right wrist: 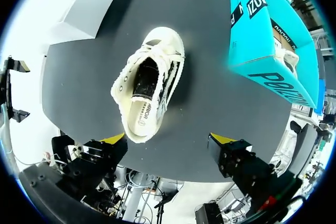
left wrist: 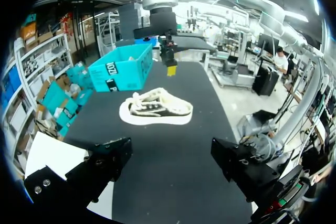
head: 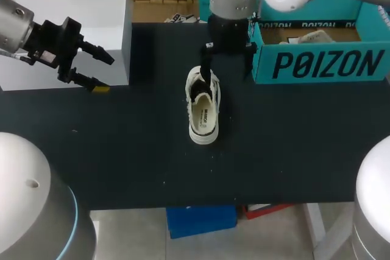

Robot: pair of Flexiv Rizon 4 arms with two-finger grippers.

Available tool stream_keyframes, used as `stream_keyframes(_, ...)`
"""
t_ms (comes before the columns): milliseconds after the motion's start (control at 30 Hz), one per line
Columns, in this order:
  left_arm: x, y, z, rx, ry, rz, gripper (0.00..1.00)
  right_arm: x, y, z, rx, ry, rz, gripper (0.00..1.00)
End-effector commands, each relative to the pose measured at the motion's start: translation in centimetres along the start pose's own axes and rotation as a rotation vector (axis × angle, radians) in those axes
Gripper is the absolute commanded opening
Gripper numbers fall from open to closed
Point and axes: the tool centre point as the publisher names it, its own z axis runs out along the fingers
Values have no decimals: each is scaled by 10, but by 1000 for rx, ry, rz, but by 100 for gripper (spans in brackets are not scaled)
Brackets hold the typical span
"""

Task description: Take the shoe out of the shoebox, open the shoe tongue, remove and reinsert the insole, then place the shoe into the shoebox

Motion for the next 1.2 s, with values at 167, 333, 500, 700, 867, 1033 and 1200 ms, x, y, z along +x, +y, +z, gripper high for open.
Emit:
stream_keyframes(167, 1, 1, 1, -1, -4, 2, 100, 3, 12, 25, 5, -1, 22, 100)
stream_keyframes(333, 1, 1, 1, -1, -4, 2, 100, -1, 20, 33, -4, -5, 37, 100)
stream_keyframes(500, 1, 1, 1, -1, -4, 2, 100, -5, 28, 39, -8, -14, 56, 100)
stream_keyframes(700, 1, 1, 1, -1, -4, 2, 100, -7, 34, 50, -2, -20, 70, 100)
stream_keyframes(867, 1, 1, 1, -1, -4, 2, 100, -6, 38, 58, 6, -26, 75, 76)
stream_keyframes(1033, 1, 1, 1, -1, -4, 2, 100, -4, 43, 64, 9, -27, 81, 49)
stream_keyframes(1200, 1, 1, 1, -1, -4, 2, 100, -2, 47, 71, 16, -34, 80, 50)
